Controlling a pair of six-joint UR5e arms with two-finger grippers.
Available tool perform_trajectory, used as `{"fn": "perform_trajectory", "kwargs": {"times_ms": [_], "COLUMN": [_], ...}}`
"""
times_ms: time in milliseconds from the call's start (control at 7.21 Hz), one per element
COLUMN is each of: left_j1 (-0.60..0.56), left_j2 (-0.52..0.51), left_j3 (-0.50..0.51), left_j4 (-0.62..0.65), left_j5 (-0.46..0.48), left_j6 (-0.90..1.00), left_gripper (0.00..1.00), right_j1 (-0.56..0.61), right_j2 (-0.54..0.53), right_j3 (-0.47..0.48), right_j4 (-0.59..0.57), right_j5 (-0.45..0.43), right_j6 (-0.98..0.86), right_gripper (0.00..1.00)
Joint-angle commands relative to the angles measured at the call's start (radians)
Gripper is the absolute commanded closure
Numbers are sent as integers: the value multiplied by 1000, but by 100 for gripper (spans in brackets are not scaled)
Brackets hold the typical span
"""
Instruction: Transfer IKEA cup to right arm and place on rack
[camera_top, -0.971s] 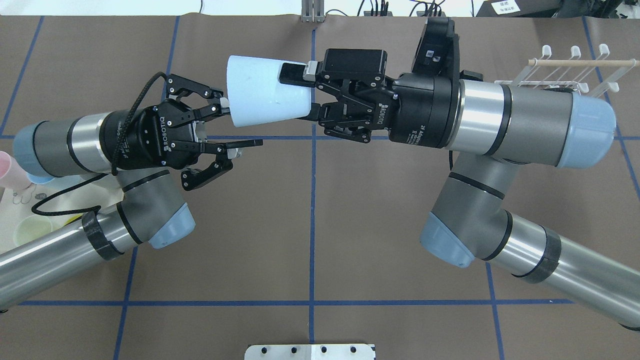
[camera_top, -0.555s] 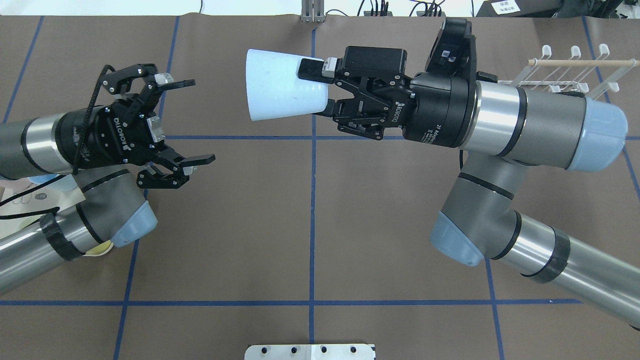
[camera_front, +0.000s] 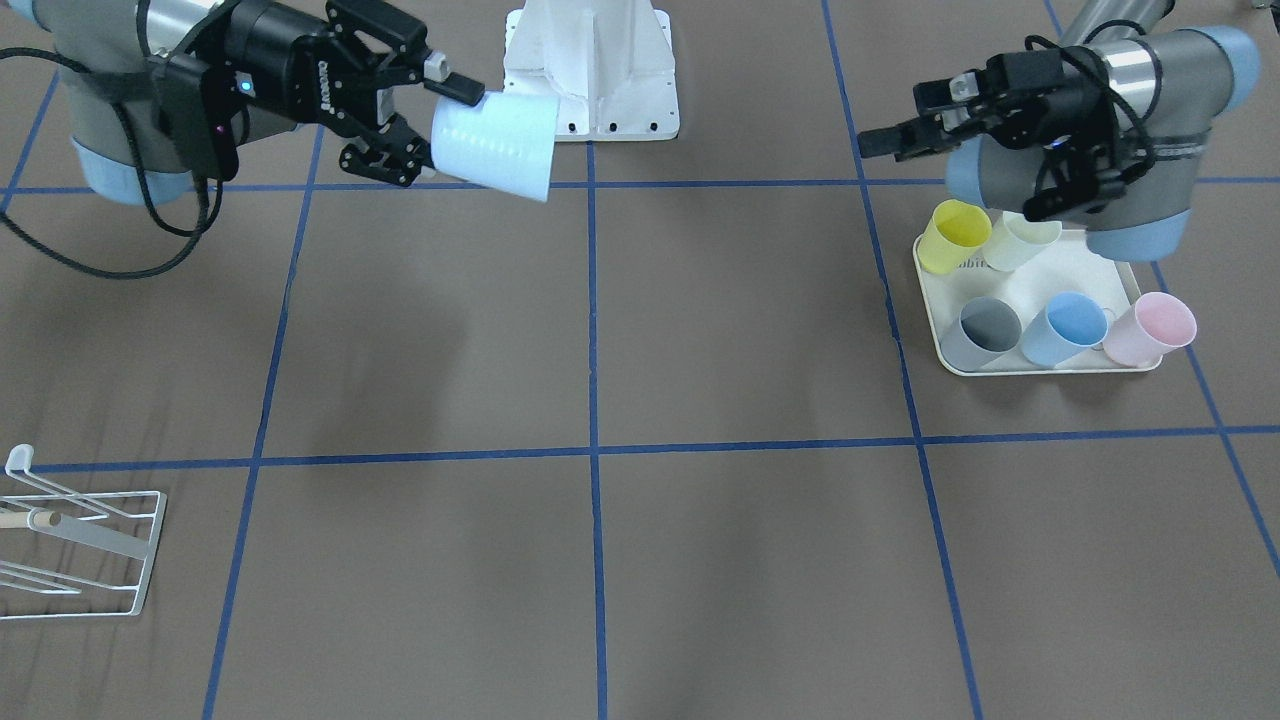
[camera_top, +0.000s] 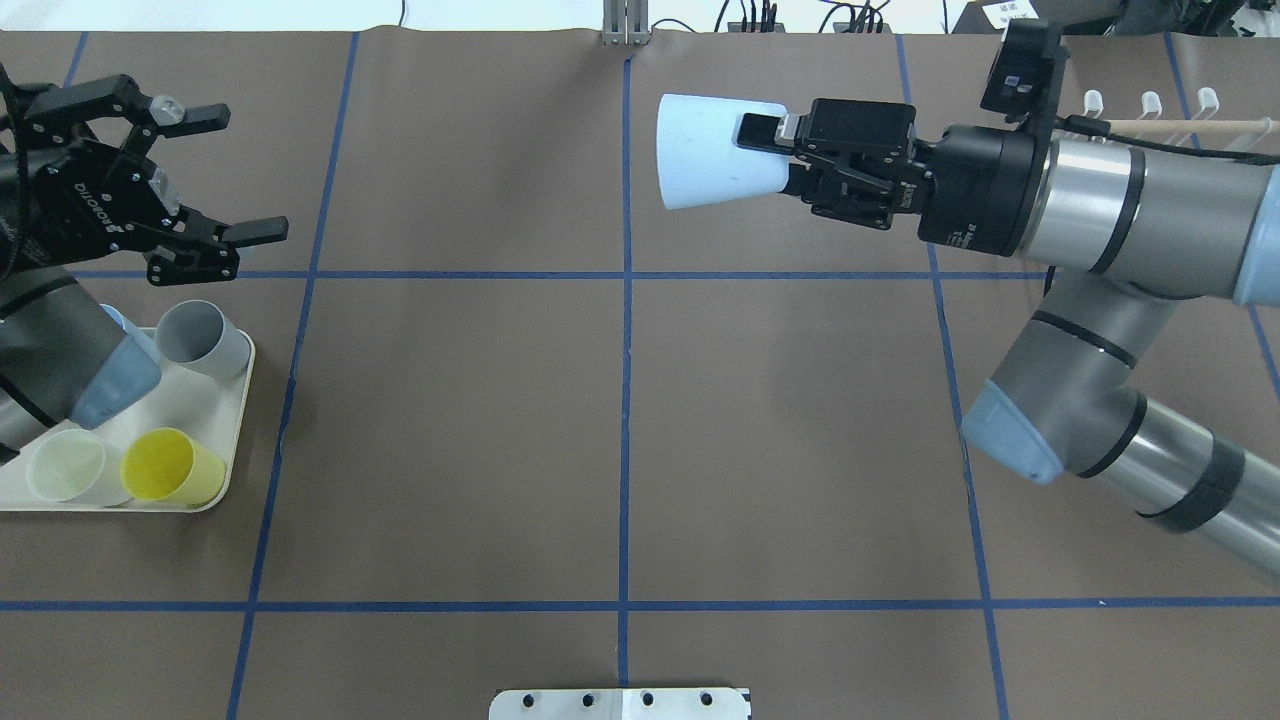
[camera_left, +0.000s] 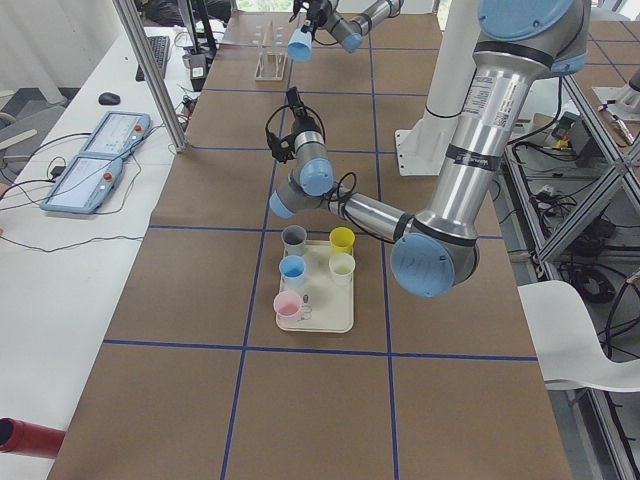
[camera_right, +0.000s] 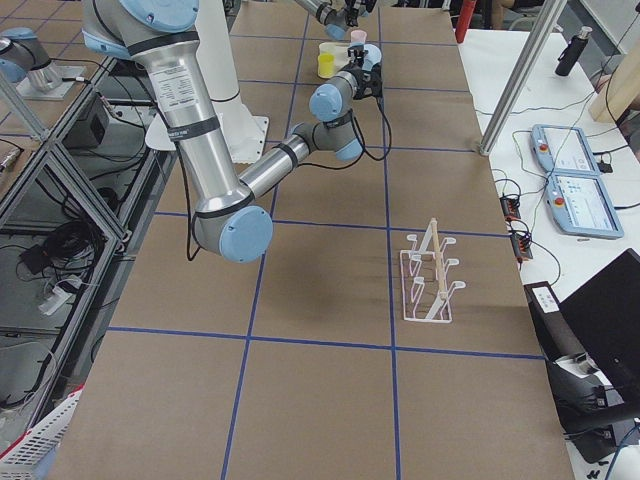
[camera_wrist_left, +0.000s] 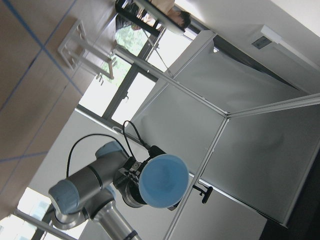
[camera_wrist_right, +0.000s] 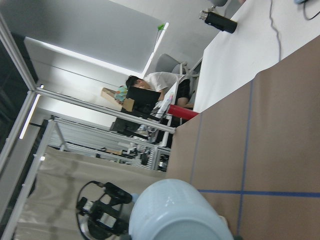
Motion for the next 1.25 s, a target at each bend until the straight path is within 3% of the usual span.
{"fn": "perform_trajectory", "kwargs": {"times_ms": [0, 139, 416, 555, 693, 1109], "left_j1": [-103, -140, -181, -195, -255, -281], "left_j2": [6, 6, 6, 6, 8, 21], "left_j3": [10, 10, 11, 13, 10, 11], "left_j4": [274, 412, 668, 766, 840, 865], "left_j5": [-232, -286, -288, -287, -302, -330], "left_j6": [361, 495, 746, 805, 860, 887], "left_gripper": [0, 0, 0, 0, 0, 0], "right_j1": [175, 241, 357, 443, 520, 553], "right_j2": [-29, -46, -52, -71, -110, -169], "right_j3": [-1, -2, 10, 4, -1, -14], "right_j4": [-245, -356, -745, -853, -947, -1197], "right_j5": [168, 195, 282, 364, 441, 427], "right_j6": [-189, -305, -673, -786, -884, -1154], "right_gripper": [86, 87, 94, 94, 94, 93]}}
